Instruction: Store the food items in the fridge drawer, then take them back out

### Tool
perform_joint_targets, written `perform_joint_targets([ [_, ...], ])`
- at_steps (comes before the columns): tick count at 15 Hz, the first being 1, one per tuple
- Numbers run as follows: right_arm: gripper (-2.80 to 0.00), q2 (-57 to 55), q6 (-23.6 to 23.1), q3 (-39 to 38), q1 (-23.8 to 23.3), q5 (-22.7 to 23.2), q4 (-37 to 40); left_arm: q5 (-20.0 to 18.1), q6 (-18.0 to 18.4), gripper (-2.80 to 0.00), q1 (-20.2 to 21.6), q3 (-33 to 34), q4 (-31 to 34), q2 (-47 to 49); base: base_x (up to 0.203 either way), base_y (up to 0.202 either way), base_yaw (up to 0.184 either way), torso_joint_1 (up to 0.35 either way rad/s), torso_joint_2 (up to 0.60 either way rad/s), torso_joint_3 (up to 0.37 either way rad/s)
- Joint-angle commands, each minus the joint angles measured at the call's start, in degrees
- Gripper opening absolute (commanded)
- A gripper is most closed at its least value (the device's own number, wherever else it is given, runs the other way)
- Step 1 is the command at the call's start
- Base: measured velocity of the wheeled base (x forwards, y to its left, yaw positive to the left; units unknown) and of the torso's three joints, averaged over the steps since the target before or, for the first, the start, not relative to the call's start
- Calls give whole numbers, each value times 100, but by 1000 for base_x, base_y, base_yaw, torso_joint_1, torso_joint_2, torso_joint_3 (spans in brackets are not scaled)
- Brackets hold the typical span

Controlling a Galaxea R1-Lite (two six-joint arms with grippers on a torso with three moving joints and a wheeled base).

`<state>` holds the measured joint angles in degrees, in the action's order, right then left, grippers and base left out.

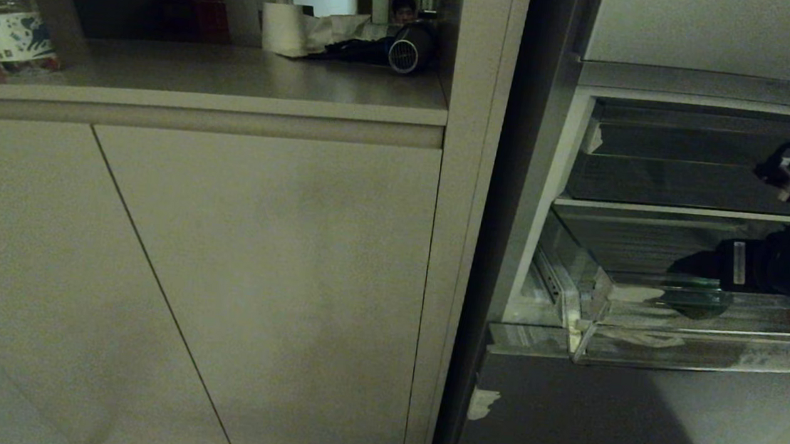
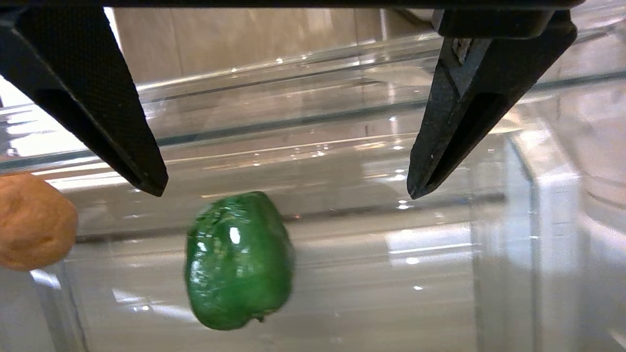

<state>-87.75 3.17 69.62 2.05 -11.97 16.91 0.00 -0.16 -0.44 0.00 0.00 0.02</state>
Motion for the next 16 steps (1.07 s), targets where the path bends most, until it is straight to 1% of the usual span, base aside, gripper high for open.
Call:
perform_joint_targets([
  [1, 0, 74, -10, -7, -132, -8, 228, 0, -2, -280, 0, 0, 0, -2, 0, 0, 0, 0, 0, 0],
  [4, 0, 124, -1, -63, -274, 28, 294, 0, -2, -280, 0, 0, 0, -2, 0, 0, 0, 0, 0, 0],
  [7, 0, 152, 16, -10, -284, 65, 304, 0, -2, -280, 0, 0, 0, -2, 0, 0, 0, 0, 0, 0],
  [10, 0, 170, 67, -19, -284, 216, 351, 0, -2, -280, 0, 0, 0, -2, 0, 0, 0, 0, 0, 0],
  [12, 0, 325, 71, -5, -287, 322, 699, 0, -2, -280, 0, 0, 0, -2, 0, 0, 0, 0, 0, 0],
  [13, 0, 416, 77, 4, -293, 454, 901, 0, -2, -280, 0, 0, 0, -2, 0, 0, 0, 0, 0, 0],
  [16, 0, 491, 72, 24, -384, 510, 1139, 0, -2, -280, 0, 0, 0, -2, 0, 0, 0, 0, 0, 0],
])
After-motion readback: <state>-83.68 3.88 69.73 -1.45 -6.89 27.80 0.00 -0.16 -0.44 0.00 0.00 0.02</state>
